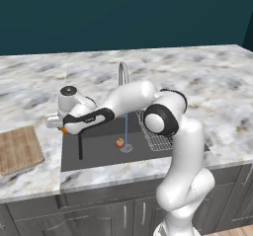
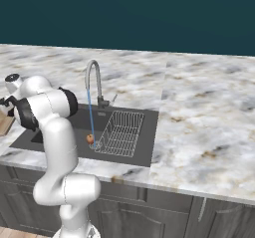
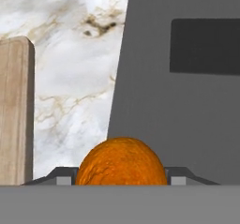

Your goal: Pick the tangerine, peach from the sink and place them on the cutting board to airdry. Then turn off the sink faucet.

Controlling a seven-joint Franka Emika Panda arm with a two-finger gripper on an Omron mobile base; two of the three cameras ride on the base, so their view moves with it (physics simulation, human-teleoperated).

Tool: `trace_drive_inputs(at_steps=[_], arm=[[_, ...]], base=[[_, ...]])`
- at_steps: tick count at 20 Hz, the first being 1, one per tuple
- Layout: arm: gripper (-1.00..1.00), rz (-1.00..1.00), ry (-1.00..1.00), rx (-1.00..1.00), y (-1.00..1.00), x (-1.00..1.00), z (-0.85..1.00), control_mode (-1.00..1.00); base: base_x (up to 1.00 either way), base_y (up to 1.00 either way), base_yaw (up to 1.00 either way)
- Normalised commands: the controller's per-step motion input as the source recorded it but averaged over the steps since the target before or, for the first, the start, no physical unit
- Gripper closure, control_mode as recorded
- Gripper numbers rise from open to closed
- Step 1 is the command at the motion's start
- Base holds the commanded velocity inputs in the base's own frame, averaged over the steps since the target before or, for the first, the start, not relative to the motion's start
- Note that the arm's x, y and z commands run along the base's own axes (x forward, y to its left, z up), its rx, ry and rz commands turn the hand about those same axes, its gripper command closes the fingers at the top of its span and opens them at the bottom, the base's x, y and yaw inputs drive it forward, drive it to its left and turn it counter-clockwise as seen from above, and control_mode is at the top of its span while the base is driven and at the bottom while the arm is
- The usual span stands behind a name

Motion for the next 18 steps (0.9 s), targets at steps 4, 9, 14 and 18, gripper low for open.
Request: trace_drive_inputs(at_steps=[4,9,14,18], arm=[[1.00,0.00,0.00,0.00,0.18,-0.11,0.04,-1.00],[1.00,0.00,0.00,0.00,0.23,-0.05,0.05,-1.00],[1.00,0.00,0.00,0.00,0.28,-0.06,0.03,-1.00],[1.00,0.00,0.00,0.00,0.30,-0.08,0.00,-1.00]], base=[[0.00,0.00,0.00],[0.00,0.00,0.00],[0.00,0.00,0.00],[0.00,0.00,0.00]])
